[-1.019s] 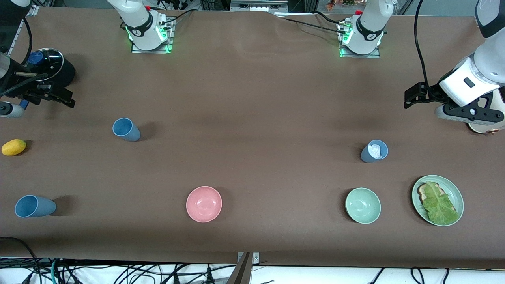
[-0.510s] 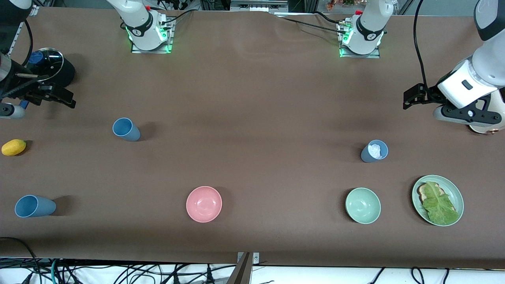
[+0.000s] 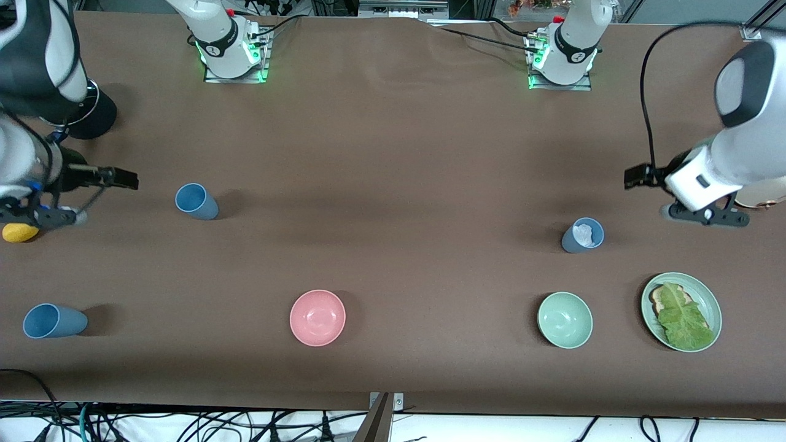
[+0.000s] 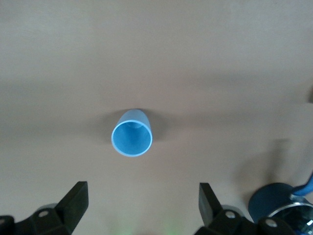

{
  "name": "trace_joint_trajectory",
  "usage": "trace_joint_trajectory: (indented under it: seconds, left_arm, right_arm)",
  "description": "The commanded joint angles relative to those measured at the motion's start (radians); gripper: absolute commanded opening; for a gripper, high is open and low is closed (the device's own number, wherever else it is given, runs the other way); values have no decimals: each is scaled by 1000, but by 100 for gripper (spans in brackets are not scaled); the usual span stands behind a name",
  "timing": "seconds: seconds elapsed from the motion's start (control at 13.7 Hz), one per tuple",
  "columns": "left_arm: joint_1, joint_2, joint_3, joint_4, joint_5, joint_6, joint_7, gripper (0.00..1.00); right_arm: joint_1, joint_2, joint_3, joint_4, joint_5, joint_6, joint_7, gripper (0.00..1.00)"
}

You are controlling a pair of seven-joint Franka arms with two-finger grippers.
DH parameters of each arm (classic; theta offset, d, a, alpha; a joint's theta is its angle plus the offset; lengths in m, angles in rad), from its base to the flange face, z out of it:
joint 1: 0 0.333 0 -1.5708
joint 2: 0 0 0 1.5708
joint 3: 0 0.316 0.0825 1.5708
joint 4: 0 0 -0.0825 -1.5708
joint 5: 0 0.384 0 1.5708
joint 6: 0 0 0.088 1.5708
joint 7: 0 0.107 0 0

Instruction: Stack blue cups with both arms

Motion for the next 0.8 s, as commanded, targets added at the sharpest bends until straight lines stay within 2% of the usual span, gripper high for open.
trace_joint_trajectory:
  seconds: [0.0,0.22,0.44,0.58,0.73]
  left_arm:
    - [0,87,-5,-14,29,142,17,100]
    - [0,126,-5,-112,35,310,19,100]
    - [-3,127,-5,-274,35,546,23,100]
    - [-6,145,-5,-314,35,585,23,99]
    - [1,165,-5,-347,55,668,31,88]
  right_arm:
    - [-13,5,7,-112,-13,128,-17,100]
    - [-13,0,4,-241,-13,289,-17,100]
    - [-13,-56,0,-431,-13,490,-17,100]
    - [-13,-81,-12,-526,-13,594,-17,100]
    - [-13,-83,-27,-587,-13,673,-25,100]
